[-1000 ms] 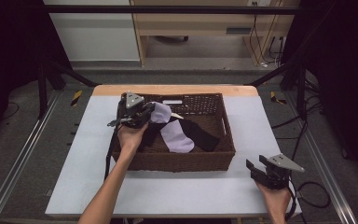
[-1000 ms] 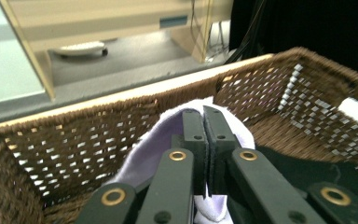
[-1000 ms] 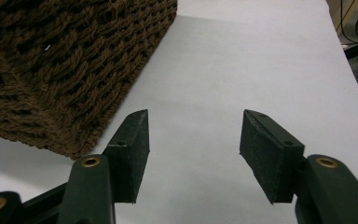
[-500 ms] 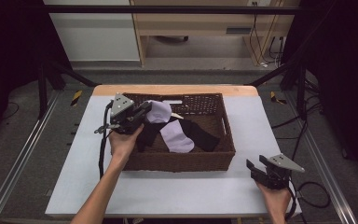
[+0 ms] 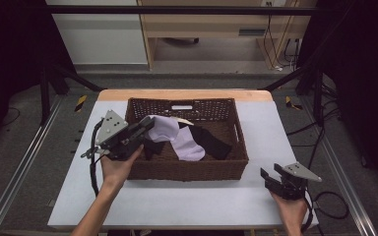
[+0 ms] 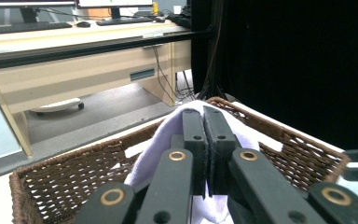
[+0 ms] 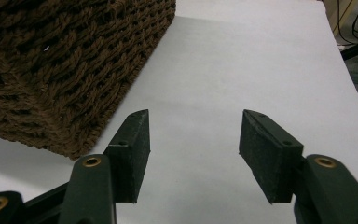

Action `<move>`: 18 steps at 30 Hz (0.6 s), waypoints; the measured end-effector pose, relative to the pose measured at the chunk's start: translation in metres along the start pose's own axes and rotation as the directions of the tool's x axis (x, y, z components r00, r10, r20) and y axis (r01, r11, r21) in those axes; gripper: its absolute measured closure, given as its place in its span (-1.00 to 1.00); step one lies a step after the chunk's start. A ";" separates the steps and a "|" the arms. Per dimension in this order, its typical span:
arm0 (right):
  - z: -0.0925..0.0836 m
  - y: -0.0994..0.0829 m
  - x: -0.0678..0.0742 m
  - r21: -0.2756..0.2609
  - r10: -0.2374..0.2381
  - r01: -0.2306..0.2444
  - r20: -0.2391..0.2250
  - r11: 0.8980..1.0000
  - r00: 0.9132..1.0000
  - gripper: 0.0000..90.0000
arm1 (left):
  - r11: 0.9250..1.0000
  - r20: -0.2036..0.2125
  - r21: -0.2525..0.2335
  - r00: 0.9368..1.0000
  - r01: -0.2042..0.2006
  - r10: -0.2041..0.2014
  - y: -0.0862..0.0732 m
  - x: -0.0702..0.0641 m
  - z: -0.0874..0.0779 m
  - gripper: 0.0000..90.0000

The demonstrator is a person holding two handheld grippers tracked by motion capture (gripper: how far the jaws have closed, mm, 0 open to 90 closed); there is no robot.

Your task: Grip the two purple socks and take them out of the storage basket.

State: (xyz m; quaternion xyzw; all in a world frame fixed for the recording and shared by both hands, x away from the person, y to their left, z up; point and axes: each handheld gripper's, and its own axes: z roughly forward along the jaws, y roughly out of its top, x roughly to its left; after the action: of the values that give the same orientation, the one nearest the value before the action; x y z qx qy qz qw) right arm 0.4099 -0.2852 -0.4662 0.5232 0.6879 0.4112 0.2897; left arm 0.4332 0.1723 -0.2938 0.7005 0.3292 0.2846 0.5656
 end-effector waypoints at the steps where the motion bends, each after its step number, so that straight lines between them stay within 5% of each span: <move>1: 0.000 0.000 0.000 0.000 0.000 0.000 0.000 1.000 1.000 -0.04 | 1.000 0.003 0.001 1.000 -0.003 0.003 0.000 -0.002 -0.002 0.95; 10: -0.001 0.000 0.000 0.002 0.002 -0.002 -0.003 1.000 1.000 -0.03 | 1.000 0.094 -0.011 0.995 -0.015 0.016 -0.008 -0.021 -0.030 0.95; 18: -0.001 -0.001 0.000 0.004 -0.001 0.001 0.000 1.000 1.000 -0.03 | 0.999 0.127 0.013 0.991 -0.038 0.036 -0.025 -0.036 -0.050 0.95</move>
State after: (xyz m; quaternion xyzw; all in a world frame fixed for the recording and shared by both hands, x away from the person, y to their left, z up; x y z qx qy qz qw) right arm 0.4084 -0.2853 -0.4668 0.5234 0.6889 0.4098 0.2891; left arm 0.3692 0.1779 -0.3097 0.7274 0.2817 0.2474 0.5747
